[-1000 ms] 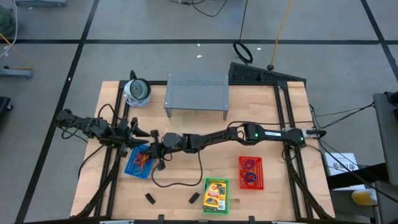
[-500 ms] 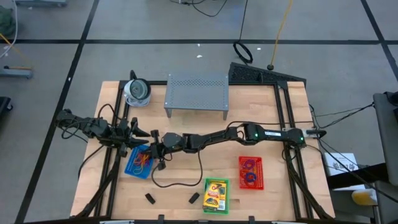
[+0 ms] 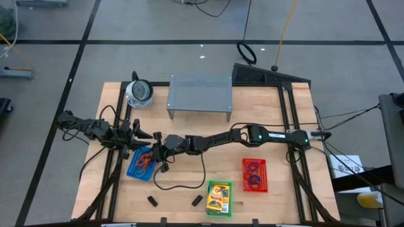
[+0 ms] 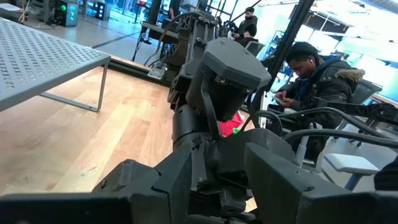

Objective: Pick & Place Office Desk Supplies
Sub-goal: Put the red rubber band into the blue bin, then put the black rubber band into the blue bin

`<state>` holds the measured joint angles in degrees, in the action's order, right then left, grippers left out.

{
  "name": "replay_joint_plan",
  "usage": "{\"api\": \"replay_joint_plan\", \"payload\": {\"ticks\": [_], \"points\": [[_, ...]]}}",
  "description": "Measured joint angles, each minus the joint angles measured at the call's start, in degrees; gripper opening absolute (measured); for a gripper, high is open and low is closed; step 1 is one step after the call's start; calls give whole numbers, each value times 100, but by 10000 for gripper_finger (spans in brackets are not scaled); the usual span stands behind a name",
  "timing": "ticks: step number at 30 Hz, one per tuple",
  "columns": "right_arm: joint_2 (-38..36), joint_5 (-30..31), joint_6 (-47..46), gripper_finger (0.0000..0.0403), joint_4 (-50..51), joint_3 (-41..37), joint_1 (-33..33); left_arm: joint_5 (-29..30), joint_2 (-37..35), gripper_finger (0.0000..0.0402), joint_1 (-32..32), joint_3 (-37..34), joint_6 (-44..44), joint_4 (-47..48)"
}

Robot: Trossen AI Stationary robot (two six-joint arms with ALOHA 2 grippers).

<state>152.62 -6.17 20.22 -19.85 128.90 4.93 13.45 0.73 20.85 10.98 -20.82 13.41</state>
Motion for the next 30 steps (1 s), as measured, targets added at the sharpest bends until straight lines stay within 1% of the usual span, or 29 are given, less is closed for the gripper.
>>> {"api": "replay_joint_plan", "payload": {"ticks": [9, 19, 24, 30], "points": [[0, -7, -167, 106, 179, 0, 4, 0, 1, 154, -1, 0, 0, 0], [0, 10, -139, 105, 215, -1, 32, 1, 0, 154, 0, 0, 0, 0], [-131, 11, -111, 107, 269, -2, 113, 0, 0, 154, 1, 0, 0, 0], [-444, 103, 250, 107, 934, -2, 249, -56, -1, 154, 1, 0, 1, -27]]}}
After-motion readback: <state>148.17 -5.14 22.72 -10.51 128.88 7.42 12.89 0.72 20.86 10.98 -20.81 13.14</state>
